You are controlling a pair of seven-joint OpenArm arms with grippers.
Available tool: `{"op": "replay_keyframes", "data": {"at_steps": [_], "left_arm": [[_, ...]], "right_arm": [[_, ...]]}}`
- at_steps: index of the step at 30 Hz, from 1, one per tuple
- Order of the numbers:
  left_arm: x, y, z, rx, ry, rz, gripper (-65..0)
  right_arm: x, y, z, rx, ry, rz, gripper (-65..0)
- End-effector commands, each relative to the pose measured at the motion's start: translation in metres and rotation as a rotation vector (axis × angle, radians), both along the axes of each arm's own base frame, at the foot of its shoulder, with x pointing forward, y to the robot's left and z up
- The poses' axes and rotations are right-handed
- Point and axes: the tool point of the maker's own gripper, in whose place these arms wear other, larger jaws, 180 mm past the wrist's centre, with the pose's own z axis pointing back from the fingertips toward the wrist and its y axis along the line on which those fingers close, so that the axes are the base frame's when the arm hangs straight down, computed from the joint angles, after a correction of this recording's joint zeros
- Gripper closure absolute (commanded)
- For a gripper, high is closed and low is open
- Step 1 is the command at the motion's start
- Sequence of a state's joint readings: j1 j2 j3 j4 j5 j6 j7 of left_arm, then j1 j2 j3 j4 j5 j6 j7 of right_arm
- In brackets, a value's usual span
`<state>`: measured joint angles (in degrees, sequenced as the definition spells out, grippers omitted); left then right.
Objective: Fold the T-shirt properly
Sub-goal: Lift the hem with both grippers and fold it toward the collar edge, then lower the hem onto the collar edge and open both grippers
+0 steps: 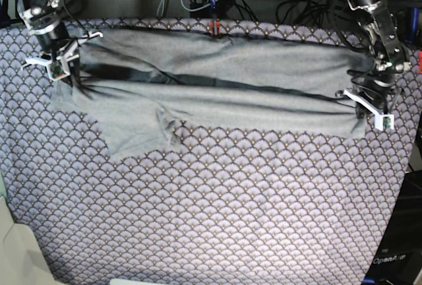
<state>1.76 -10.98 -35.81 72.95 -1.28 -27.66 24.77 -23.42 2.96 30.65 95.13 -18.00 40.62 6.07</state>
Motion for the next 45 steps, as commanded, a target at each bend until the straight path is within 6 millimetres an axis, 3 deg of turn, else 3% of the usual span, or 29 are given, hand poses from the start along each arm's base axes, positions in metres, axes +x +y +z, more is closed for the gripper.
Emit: {"op": "replay_keyframes", "data": {"at_steps": [1, 3, 9, 12, 18, 25, 31, 36, 41, 45], "left_arm": [[0.008, 0.01, 0.016, 0.027, -0.044, 0.007, 0.0], [0.003, 0.012, 0.017, 0.04, -0.01, 0.005, 0.0], [0.008, 0.001, 0.055, 0.129, 0.023, -0.104, 0.0], [0.007, -0.002, 0.06, 0.148, 0.048, -0.127, 0.0], [0.0, -0.002, 0.051, 0.146, 0.087, -0.136, 0.0], [-0.013, 0.012, 0.05, 0.187, 0.122, -0.14, 0.0], [-0.029, 0.038, 0.052, 0.181, 0.125, -0.066, 0.0], [-0.04, 0.037, 0.045, 0.177, 0.155, -0.11, 0.0], [-0.05, 0.032, 0.034, 0.157, 0.183, -0.112, 0.0], [-0.051, 0.028, 0.031, 0.145, 0.184, -0.11, 0.0]], "right_arm": [[-0.003, -0.004, 0.011, -0.003, -0.045, -0.008, 0.0], [-0.009, -0.004, 0.015, 0.017, -0.082, -0.023, 0.0], [-0.013, -0.014, 0.031, 0.036, -0.178, -0.067, 0.0], [-0.015, -0.019, 0.032, 0.03, -0.181, -0.078, 0.0], [-0.026, -0.02, 0.025, 0.026, -0.147, -0.076, 0.0], [-0.041, -0.019, 0.018, 0.028, -0.109, -0.079, 0.0], [-0.051, -0.021, 0.014, 0.024, -0.085, -0.086, 0.0], [-0.053, -0.024, 0.014, 0.019, -0.08, -0.092, 0.0], [-0.068, -0.022, 0.009, 0.033, -0.049, -0.094, 0.0], [-0.077, -0.021, 0.017, 0.076, -0.09, -0.103, 0.0]]}}
